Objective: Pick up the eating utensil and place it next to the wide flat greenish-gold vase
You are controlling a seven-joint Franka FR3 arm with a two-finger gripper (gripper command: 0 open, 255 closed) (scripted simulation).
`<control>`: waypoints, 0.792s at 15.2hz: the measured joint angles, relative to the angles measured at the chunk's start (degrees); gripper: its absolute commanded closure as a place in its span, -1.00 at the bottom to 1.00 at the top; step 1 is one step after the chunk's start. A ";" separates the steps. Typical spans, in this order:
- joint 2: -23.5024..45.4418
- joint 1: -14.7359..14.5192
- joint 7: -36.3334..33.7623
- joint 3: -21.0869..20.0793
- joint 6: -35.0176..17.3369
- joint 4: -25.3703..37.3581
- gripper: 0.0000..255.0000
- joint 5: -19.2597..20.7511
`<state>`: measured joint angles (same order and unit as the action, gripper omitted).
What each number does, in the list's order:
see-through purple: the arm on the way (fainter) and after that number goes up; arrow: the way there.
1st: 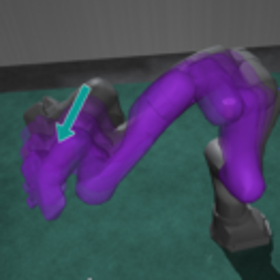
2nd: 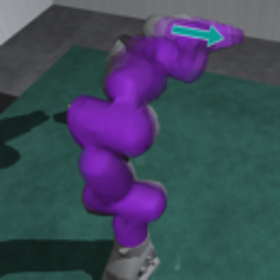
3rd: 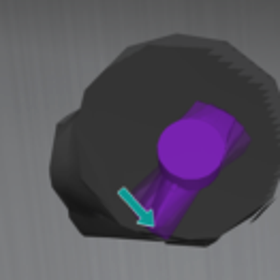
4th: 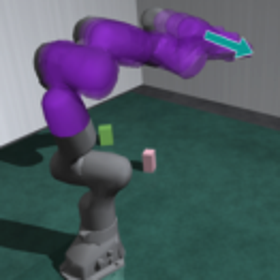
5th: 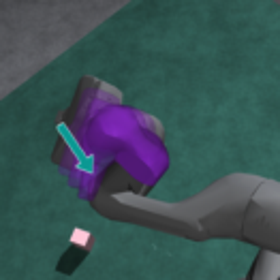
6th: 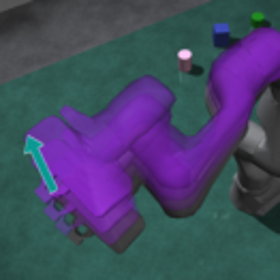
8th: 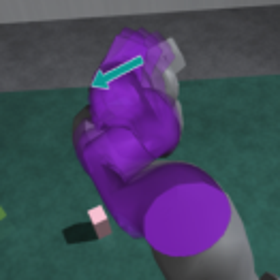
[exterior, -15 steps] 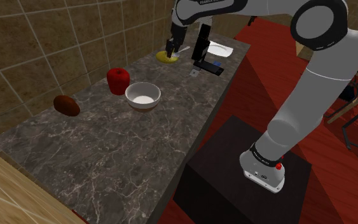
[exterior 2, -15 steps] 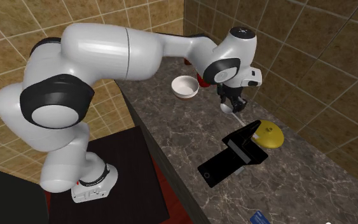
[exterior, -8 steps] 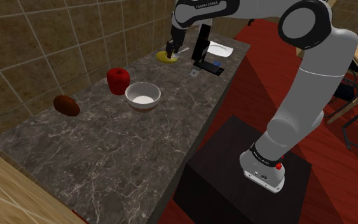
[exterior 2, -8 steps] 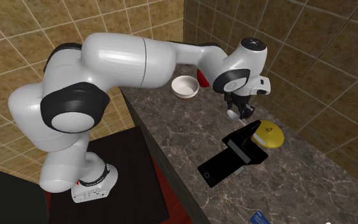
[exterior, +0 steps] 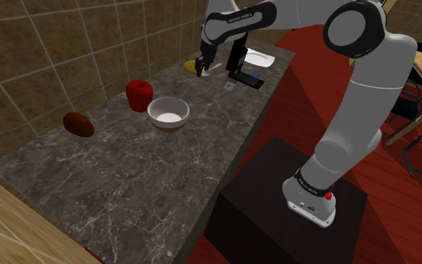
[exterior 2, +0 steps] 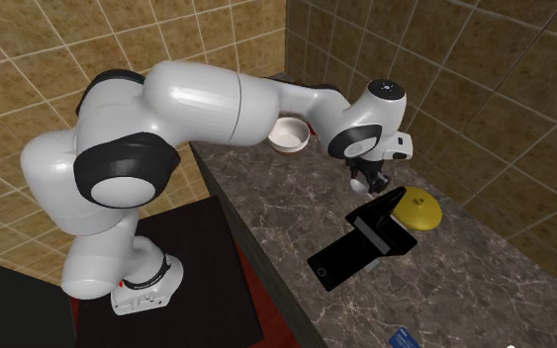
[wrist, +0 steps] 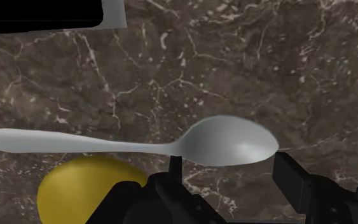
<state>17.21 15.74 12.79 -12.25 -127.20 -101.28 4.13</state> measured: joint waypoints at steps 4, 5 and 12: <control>1.05 -0.01 -0.14 0.16 -2.85 -1.82 1.00 0.33; 1.38 -0.04 -0.21 0.20 -3.49 -2.14 1.00 0.44; 3.75 -0.28 -0.73 0.53 -7.82 -4.14 1.00 1.21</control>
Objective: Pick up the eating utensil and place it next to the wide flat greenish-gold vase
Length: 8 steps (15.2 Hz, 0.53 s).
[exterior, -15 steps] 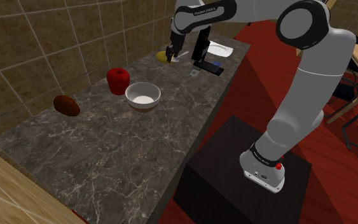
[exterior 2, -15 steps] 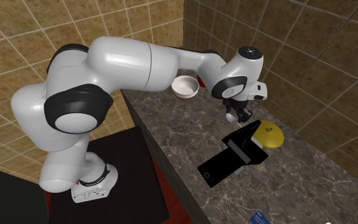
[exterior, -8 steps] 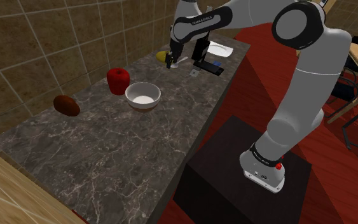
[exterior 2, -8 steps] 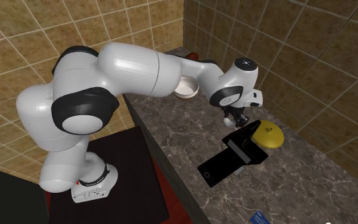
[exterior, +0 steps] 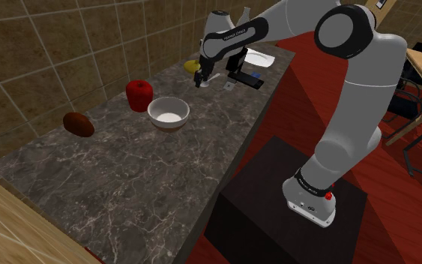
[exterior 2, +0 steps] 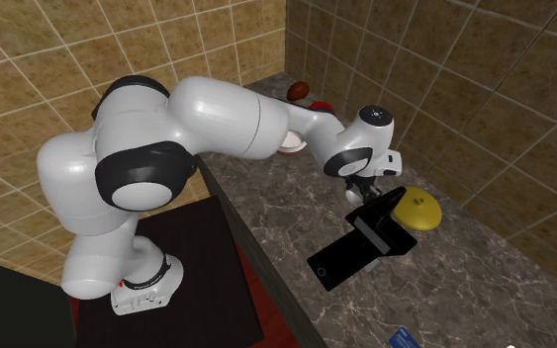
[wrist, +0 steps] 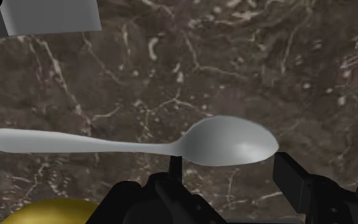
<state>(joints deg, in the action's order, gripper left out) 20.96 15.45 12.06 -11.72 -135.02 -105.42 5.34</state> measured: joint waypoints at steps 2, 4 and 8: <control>0.22 -0.03 -0.06 0.03 -0.38 -0.17 1.00 0.07; 0.28 -0.05 -0.08 0.04 -0.48 -0.20 1.00 0.10; 0.30 -0.05 -0.09 0.04 -0.51 -0.20 -1.00 0.10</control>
